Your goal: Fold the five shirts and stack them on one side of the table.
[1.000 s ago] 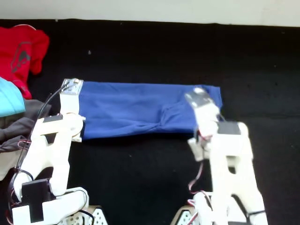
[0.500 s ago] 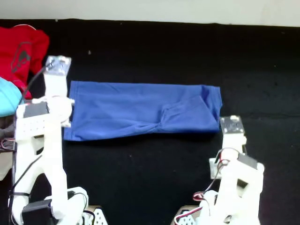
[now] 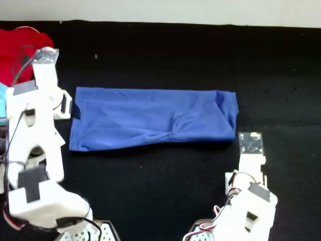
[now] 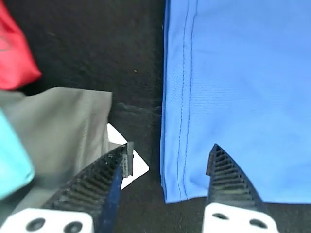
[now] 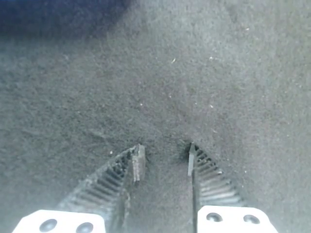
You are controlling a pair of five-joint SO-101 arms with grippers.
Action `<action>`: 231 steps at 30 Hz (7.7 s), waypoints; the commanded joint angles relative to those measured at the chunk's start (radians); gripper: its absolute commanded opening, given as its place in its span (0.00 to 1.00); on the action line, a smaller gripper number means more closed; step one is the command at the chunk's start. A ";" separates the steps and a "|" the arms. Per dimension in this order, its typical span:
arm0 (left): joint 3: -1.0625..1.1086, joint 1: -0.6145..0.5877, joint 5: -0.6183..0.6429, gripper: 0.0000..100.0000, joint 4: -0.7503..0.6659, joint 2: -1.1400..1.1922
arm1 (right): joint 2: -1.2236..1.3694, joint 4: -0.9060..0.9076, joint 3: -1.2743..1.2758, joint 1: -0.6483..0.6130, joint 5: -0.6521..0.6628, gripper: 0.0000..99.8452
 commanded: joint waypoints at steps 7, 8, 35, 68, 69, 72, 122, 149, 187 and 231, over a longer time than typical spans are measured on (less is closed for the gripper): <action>-0.257 0.001 0.006 0.25 0.006 0.286 | -0.231 0.005 0.111 0.033 0.011 0.16; -0.272 0.005 0.006 0.25 0.008 0.309 | -0.257 0.008 0.124 0.033 0.011 0.16; -0.995 -0.041 -0.043 0.01 0.448 0.696 | -0.424 0.071 0.171 0.028 0.011 0.16; -0.981 0.921 0.029 0.01 0.373 0.377 | -0.429 0.068 0.171 0.033 -0.038 0.16; -0.981 0.935 0.029 0.01 0.348 0.406 | -0.429 0.068 0.171 0.033 -0.038 0.16; -0.981 0.957 0.029 0.01 0.272 0.481 | -0.429 0.068 0.171 0.033 -0.038 0.16; -1.264 0.954 0.149 0.01 0.704 0.565 | -0.429 0.068 0.171 0.031 -0.038 0.16; -1.320 1.141 0.199 0.01 0.707 0.779 | -0.429 0.068 0.171 0.031 -0.038 0.16; -1.322 0.993 0.192 0.01 -0.209 0.967 | -0.430 0.067 0.171 0.030 -0.038 0.16; -1.508 1.058 0.192 0.01 0.172 0.987 | -0.430 0.067 0.171 0.028 -0.038 0.16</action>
